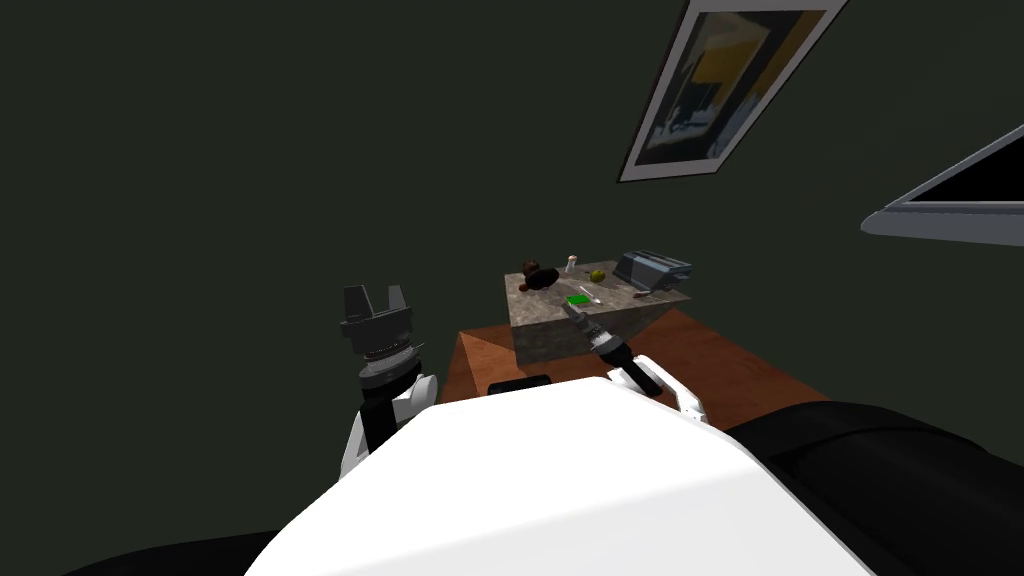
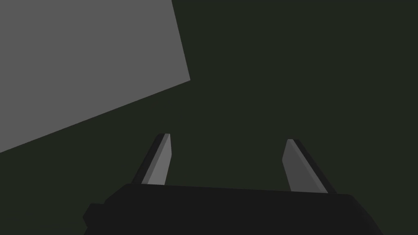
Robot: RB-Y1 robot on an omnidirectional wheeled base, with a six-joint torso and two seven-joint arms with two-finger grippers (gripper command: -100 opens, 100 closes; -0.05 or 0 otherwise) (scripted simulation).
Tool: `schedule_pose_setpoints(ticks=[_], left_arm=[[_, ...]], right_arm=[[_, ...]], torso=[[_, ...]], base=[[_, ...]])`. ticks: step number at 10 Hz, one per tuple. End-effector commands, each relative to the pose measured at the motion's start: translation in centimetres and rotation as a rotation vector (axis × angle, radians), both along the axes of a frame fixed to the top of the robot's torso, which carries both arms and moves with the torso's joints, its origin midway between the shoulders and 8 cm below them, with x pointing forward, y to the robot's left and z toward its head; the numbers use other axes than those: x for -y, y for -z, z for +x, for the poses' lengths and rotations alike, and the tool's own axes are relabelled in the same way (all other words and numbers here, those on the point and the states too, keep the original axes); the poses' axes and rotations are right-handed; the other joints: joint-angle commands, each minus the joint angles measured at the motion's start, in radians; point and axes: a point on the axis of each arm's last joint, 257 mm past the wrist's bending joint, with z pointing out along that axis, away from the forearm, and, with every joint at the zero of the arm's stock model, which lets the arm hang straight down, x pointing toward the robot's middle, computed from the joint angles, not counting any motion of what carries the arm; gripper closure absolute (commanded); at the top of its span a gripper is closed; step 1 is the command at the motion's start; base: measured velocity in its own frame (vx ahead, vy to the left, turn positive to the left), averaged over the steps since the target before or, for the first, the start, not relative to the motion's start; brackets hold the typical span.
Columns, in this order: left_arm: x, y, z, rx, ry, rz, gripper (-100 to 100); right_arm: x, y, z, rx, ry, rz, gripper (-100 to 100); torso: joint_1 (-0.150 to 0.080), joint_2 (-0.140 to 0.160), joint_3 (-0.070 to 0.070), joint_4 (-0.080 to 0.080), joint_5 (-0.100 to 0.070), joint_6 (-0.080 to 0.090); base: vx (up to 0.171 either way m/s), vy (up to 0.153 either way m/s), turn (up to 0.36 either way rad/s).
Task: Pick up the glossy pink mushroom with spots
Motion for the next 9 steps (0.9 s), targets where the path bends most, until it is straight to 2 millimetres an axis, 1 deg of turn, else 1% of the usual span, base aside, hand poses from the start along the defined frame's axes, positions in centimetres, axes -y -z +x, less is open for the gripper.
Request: schedule_pose_setpoints(ticks=[1, 2, 3, 4, 5, 6, 7, 8, 9], left_arm=[[0.0, 0.0, 0.0, 0.0, 0.0, 0.0, 0], [0.0, 0.0, 0.0, 0.0, 0.0, 0.0, 0], [0.0, 0.0, 0.0, 0.0, 0.0, 0.0, 0], [0.0, 0.0, 0.0, 0.0, 0.0, 0.0, 0], [0.0, 0.0, 0.0, 0.0, 0.0, 0.0, 0], [0.0, 0.0, 0.0, 0.0, 0.0, 0.0, 0], [0.0, 0.0, 0.0, 0.0, 0.0, 0.0, 0], [0.0, 0.0, 0.0, 0.0, 0.0, 0.0, 0], [0.0, 0.0, 0.0, 0.0, 0.0, 0.0, 0]], right_arm=[[0.1, 1.0, 0.0, -0.019, -0.013, -0.054, -100], [0.9, 2.8, -0.1, -0.053, -0.015, -0.124, -100], [1.0, 2.9, -0.2, -0.056, -0.025, -0.142, -100], [2.0, 4.7, -0.3, -0.088, -0.028, -0.214, -100], [2.1, 4.7, -0.4, -0.091, -0.038, -0.232, -100], [3.2, 6.5, -0.6, -0.123, -0.04, -0.303, -100], [3.4, 6.5, -0.6, -0.126, -0.051, -0.324, -100], [4.6, 8.1, -0.9, -0.155, -0.057, -0.397, -100], [4.9, 8.2, -0.9, -0.16, -0.065, -0.418, -100]], torso=[[0.0, 0.0, 0.0, 0.0, 0.0, 0.0], [0.0, 0.0, 0.0, 0.0, 0.0, 0.0], [0.001, 0.0, 0.0, 0.0, 0.0, 0.0], [0.0, 0.0, 0.0, 0.0, 0.0, 0.0], [0.002, 0.0, 0.0, 0.0, 0.0, 0.0], [0.001, -0.001, 0.0, 0.0, 0.0, 0.0], [0.002, -0.001, -0.001, 0.0, 0.0, 0.0], [0.0, -0.002, -0.001, 0.0, 0.0, 0.0], [0.001, -0.001, -0.001, 0.0, 0.0, 0.0]], base=[[-0.02, 0.08, 0.042], [-0.022, 0.112, 0.096], [-0.018, 0.091, 0.044], [-0.021, 0.114, 0.087], [0.0, 0.097, 0.049], [0.01, 0.111, 0.102], [0.013, 0.091, 0.044], [0.001, 0.108, 0.095], [0.009, 0.092, 0.057]])
